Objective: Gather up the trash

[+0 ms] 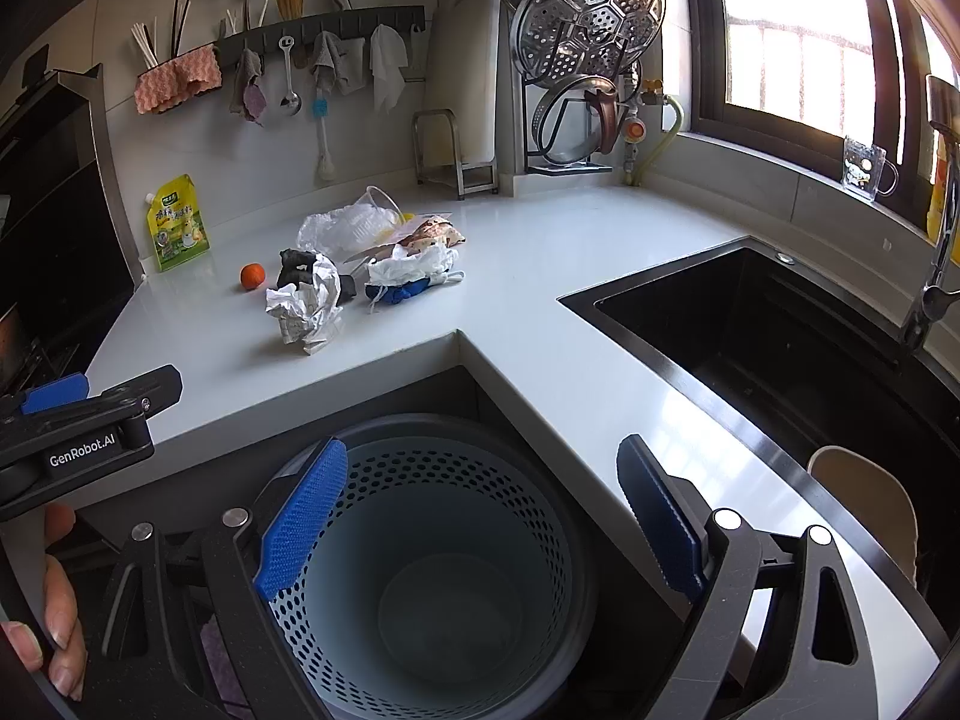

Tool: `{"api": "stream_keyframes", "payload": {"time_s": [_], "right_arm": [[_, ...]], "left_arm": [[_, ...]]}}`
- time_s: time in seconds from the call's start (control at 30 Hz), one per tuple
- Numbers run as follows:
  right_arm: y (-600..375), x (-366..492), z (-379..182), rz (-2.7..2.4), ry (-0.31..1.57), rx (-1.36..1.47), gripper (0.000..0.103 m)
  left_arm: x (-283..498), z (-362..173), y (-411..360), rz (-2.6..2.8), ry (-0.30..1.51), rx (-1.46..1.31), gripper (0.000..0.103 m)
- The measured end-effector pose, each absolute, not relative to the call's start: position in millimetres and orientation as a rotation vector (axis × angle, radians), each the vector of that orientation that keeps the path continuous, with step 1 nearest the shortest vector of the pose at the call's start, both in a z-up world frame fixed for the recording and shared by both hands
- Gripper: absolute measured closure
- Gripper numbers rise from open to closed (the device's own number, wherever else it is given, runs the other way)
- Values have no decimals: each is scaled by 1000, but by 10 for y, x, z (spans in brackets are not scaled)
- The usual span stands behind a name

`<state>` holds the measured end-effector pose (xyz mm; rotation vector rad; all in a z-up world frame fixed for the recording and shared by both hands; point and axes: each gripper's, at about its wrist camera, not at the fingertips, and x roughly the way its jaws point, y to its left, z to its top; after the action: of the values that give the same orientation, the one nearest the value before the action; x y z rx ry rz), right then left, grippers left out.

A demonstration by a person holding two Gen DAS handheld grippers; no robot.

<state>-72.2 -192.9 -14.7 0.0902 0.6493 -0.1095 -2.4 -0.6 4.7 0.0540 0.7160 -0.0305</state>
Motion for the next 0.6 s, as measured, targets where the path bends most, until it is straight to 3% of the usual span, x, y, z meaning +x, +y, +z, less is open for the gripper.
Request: {"api": "stream_keyframes", "payload": {"time_s": [0.6], "right_arm": [[-1948,-584,-357,-103,685,93,16]], "left_arm": [[124,-159,51,19,718,73,6]]}}
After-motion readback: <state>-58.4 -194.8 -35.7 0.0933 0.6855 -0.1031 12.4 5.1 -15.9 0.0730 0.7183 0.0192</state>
